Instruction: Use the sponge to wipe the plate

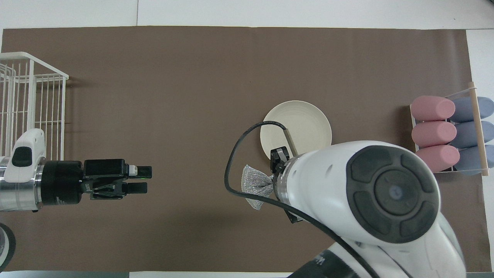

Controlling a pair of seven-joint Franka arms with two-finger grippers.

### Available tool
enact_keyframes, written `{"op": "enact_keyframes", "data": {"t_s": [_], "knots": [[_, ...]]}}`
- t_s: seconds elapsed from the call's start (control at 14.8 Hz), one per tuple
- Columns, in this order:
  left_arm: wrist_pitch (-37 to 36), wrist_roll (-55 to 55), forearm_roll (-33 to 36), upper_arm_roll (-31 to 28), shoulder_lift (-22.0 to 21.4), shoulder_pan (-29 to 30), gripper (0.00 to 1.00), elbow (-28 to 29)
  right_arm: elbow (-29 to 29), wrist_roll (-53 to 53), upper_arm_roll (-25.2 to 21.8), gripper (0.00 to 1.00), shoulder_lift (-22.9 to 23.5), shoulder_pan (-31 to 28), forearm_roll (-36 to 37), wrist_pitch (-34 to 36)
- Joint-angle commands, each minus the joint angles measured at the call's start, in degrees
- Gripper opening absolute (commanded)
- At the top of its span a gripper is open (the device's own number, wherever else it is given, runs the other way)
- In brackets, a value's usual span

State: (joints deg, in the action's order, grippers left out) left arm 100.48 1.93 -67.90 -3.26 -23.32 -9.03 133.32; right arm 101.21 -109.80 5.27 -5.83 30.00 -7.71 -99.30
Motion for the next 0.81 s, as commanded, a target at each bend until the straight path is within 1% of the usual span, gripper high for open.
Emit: {"op": "enact_keyframes", "data": {"t_s": [0.0, 0.07, 0.2, 0.34, 0.54, 0.74], "knots": [[8.55, -0.17, -6.18, 0.35, -0.24, -7.1, 1.0, 1.33, -0.49, -1.73, 0.1, 0.0, 0.38, 0.41, 0.76, -0.37], [13.03, -0.17, -7.59, 0.27, 0.2, -11.66, 1.0, 1.33, -0.49, -1.73, 0.1, 0.0, 0.38, 0.5, 0.85, -0.37], [19.2, 0.09, -10.31, 0.18, 0.73, -16.96, 1.0, 1.33, -0.4, -1.73, 0.1, 0.0, 0.29, 0.5, 1.02, -0.45], [22.46, 0.7, -12.25, 0.18, 2.13, -19.78, 1.0, 0.81, -0.4, -1.64, 0.1, 0.0, 0.38, 0.5, 1.03, -0.45], [27.21, 2.11, -12.61, 0.53, 3.19, -24.18, 1.0, 0.63, -0.4, -1.64, 0.1, 0.0, 0.29, 0.5, 1.03, -0.45], [28.63, 5.53, -12.7, 0.62, 4.07, -25.6, 1.0, -0.24, -0.4, -1.55, 0.1, 0.0, 0.38, 0.5, 1.03, -0.54]]}}
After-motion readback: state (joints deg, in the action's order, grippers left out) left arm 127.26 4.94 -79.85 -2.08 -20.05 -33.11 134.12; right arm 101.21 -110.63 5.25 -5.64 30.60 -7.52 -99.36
